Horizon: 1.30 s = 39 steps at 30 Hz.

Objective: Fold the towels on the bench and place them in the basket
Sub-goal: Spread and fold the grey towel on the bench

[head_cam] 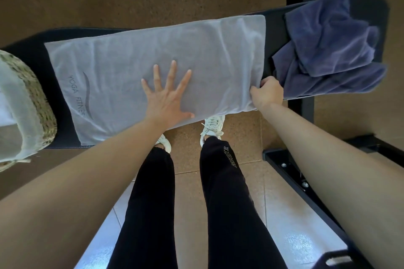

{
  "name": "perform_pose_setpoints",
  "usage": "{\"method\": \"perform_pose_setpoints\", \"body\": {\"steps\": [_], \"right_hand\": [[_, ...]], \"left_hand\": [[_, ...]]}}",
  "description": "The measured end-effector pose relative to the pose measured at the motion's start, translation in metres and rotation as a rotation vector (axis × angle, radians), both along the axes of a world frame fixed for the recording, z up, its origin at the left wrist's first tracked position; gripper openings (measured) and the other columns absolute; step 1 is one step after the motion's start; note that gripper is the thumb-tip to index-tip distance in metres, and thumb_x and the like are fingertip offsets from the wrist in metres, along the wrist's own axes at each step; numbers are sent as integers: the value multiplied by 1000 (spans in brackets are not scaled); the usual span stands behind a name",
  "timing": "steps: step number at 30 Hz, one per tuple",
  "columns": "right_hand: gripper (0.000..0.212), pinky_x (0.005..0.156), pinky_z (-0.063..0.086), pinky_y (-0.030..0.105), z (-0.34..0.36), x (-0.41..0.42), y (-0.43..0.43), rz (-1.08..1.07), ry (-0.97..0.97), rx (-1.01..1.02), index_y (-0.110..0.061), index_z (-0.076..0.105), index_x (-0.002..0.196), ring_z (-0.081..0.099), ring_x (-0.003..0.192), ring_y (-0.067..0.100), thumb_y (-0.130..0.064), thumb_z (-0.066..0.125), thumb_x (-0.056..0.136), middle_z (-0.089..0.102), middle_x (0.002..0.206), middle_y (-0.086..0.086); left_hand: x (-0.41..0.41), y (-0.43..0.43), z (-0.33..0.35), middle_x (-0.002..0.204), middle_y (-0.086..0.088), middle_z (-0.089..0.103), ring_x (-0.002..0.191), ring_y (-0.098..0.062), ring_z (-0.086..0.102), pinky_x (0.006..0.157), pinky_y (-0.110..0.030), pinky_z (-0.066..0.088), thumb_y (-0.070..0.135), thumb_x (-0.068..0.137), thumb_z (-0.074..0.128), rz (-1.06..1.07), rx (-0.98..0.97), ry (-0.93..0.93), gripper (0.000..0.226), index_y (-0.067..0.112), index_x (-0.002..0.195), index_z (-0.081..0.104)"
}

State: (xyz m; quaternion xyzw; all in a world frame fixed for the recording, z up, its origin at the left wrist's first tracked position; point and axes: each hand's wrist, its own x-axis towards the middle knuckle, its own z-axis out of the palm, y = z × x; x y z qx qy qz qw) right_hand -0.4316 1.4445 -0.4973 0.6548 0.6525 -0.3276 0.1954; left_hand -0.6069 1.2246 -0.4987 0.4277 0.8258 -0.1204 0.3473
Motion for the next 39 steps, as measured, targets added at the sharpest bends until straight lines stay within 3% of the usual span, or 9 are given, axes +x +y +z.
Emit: {"method": "perform_pose_setpoints", "body": {"steps": [6, 9, 12, 16, 19, 25, 30, 33, 39], "right_hand": [[28, 59, 35, 30, 15, 13, 18, 6, 183, -105, -10, 48, 74, 44, 67, 16, -23, 69, 88, 47, 71, 1], [18, 71, 54, 35, 27, 25, 24, 6, 306, -236, -2, 63, 94, 60, 75, 25, -17, 72, 90, 64, 84, 12], [17, 79, 64, 43, 39, 30, 23, -140, 428, -424, -2, 64, 109, 74, 92, 29, -8, 71, 94, 72, 101, 19], [16, 74, 64, 40, 46, 25, 19, -216, 531, -495, 3, 62, 109, 69, 81, 20, -5, 68, 96, 68, 90, 13], [8, 62, 53, 30, 47, 22, 14, -95, 558, -440, -6, 65, 102, 57, 71, 14, -7, 70, 95, 60, 77, 6], [17, 67, 45, 34, 51, 20, -3, 26, 645, -389, -18, 67, 98, 48, 70, 12, -6, 72, 88, 54, 78, 4], [55, 70, 50, 33, 60, 20, -20, 53, 593, -400, -26, 61, 131, 50, 70, 12, 3, 68, 84, 52, 76, 2], [65, 70, 52, 32, 67, 15, -31, 104, 557, -392, -34, 56, 138, 50, 70, 12, 1, 65, 85, 51, 77, 1], [27, 70, 54, 35, 73, 10, -61, 119, 397, -319, -20, 62, 99, 49, 67, 10, 2, 65, 84, 53, 76, -2]], "left_hand": [[16, 11, -3, 168, -6, -25, 153, -48, -19, 117, -76, 2, 66, 57, 80, 98, -4, -20, 139, 36, 161, -7], [32, 37, 8, 166, -10, 8, 152, -40, 10, 118, -60, 15, 60, 58, 63, 262, 96, -41, 108, 29, 153, 23], [52, 69, 18, 131, -2, 53, 120, -29, 47, 99, -43, 41, 48, 74, 62, 336, 307, -184, 60, 25, 129, 57], [84, 108, 36, 95, 11, 65, 88, -8, 61, 80, -32, 51, 40, 91, 70, 706, 413, -616, 22, 25, 106, 64], [84, 129, 44, 91, 10, 65, 88, -10, 63, 87, -37, 54, 36, 95, 67, 871, 474, -650, 35, 26, 127, 58], [33, 162, 46, 105, 5, 49, 98, -13, 56, 88, -38, 49, 46, 107, 35, -13, 200, -536, 46, 55, 152, 32], [7, 171, 50, 94, 4, 64, 84, -12, 61, 80, -29, 49, 41, 108, 41, -165, 148, -362, 37, 24, 101, 73], [4, 167, 52, 85, 7, 65, 66, -7, 55, 75, -20, 44, 40, 102, 59, 9, 179, -297, 22, 27, 88, 70], [-17, 138, 71, 92, 12, 61, 86, -7, 63, 69, -12, 54, 14, 92, 75, 701, 437, -549, 11, 23, 97, 72]]}}
